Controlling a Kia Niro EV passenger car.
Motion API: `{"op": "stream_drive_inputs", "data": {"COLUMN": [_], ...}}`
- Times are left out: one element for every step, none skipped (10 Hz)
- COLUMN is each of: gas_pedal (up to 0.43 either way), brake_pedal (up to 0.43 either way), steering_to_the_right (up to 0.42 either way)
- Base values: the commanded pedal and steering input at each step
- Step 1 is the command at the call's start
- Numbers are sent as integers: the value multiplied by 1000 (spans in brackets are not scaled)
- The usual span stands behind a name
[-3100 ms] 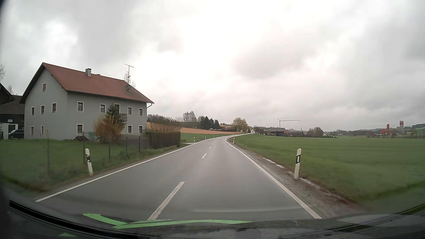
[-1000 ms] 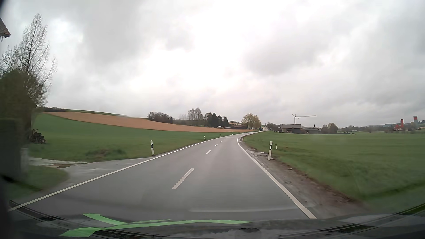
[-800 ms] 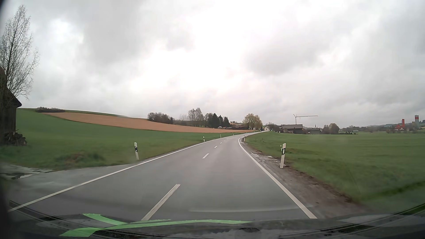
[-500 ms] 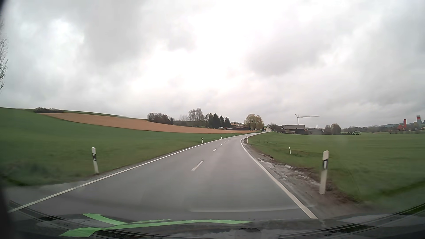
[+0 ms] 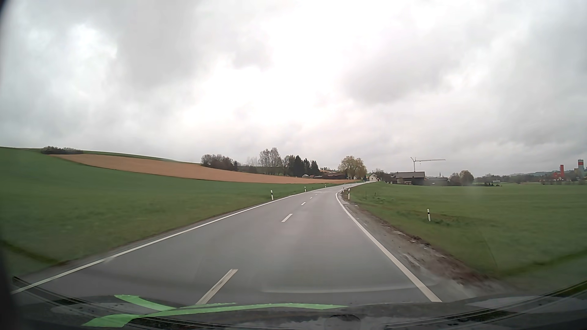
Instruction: Follow the waypoints while adhering to traffic rules and regulations
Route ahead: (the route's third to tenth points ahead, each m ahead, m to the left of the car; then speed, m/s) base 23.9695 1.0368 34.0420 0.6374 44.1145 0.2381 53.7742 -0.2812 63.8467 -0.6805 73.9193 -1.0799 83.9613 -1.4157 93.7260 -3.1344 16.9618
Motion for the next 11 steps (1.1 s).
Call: {"op": "stream_drive_inputs", "data": {"gas_pedal": [110,110,110,118,118,130,130,138,150,150,150], "brake_pedal": [0,0,0,0,0,0,0,0,0,0,0], "steering_to_the_right": [-2,-2,0,0,1,1,1,2,4,6,6]}}
